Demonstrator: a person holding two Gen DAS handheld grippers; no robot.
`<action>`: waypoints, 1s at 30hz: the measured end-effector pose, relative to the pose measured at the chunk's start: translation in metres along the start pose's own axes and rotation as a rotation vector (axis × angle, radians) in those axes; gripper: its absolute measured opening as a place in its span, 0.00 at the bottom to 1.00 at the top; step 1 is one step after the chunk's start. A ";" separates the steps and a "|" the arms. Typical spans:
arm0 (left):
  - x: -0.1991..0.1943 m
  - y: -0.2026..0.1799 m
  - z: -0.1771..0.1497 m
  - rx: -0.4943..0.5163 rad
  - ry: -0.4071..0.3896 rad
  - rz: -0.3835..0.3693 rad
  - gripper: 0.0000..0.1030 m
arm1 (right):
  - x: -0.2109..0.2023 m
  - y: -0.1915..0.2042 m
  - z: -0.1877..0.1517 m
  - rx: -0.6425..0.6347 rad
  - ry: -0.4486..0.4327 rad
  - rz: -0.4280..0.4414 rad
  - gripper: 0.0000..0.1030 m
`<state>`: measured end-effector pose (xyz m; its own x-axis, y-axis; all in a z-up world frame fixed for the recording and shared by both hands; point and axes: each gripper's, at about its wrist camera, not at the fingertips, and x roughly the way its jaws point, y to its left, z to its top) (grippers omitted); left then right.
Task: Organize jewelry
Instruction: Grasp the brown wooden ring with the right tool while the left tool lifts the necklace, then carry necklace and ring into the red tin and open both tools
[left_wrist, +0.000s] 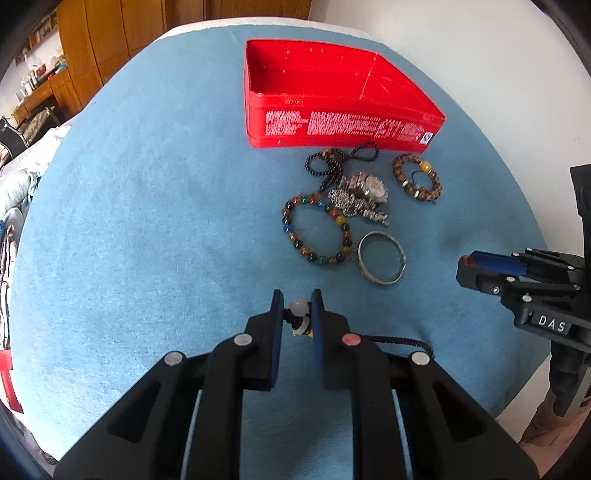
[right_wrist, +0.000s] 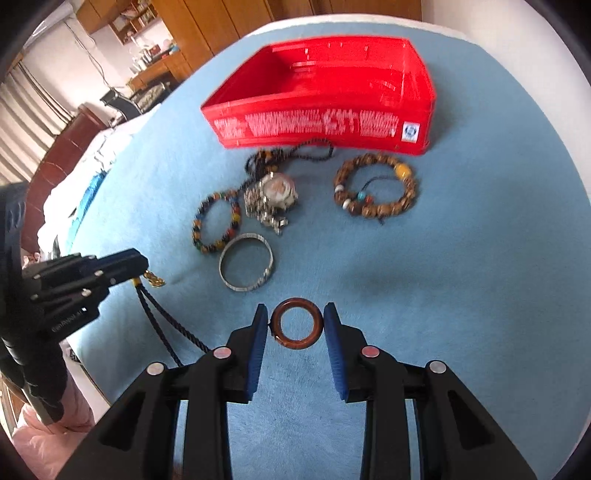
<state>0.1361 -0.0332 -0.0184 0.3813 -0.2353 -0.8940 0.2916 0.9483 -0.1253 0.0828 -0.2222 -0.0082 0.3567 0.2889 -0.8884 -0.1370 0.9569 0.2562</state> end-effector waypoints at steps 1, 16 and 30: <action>-0.002 -0.001 0.002 0.001 -0.008 -0.001 0.13 | -0.004 -0.002 0.003 0.003 -0.011 0.001 0.30; -0.059 -0.016 0.070 0.001 -0.210 -0.009 0.13 | -0.055 -0.015 0.064 0.032 -0.160 0.019 0.30; -0.032 -0.015 0.202 -0.080 -0.308 0.042 0.13 | -0.039 -0.041 0.173 0.079 -0.214 0.006 0.30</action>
<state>0.2961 -0.0831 0.0991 0.6428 -0.2377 -0.7282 0.2048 0.9694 -0.1356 0.2344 -0.2672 0.0814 0.5450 0.2862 -0.7881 -0.0701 0.9522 0.2973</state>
